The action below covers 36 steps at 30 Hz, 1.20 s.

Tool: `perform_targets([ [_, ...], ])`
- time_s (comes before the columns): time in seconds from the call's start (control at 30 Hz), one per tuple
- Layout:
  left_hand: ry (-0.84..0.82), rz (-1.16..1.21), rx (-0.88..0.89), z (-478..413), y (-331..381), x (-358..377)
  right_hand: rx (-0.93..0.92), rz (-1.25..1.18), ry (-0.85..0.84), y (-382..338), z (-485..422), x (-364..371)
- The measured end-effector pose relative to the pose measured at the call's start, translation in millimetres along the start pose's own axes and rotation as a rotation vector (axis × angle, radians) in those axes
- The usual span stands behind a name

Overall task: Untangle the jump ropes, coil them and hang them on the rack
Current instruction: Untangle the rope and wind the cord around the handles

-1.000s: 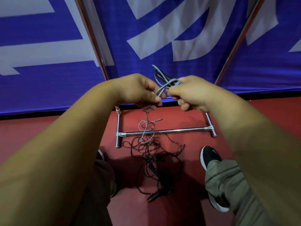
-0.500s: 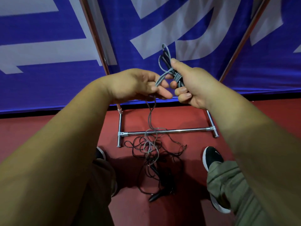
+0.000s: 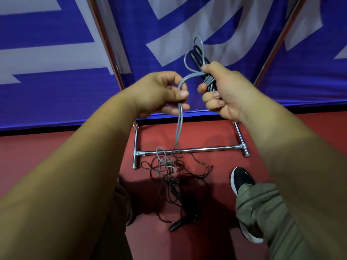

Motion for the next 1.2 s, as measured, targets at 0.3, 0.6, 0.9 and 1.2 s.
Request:
perform_targets([
  [0.3,-0.17,-0.045,0.188,6,20,12,0.021,-0.045,0.026,-5,4,-15],
  [0.6,-0.141,-0.572,0.033,1,0,11,0.015,0.095,0.047,-2,14,-15],
  [0.9,-0.058,-0.5,-0.062,-3,-13,16,0.087,0.111,-0.126,9,18,9],
  [1.2,-0.028,-0.436,-0.042,-8,-21,5,0.147,0.075,-0.263,12,28,27],
])
Point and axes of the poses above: each hand's wrist, its own z-axis away from the middle knuckle, its own x-axis out of the palm, y = z × x, the point moved 10 cm from there along -z, towards the middle knuckle, and after that the axes turned 5 degrees about -z, right-handed, at the moved point
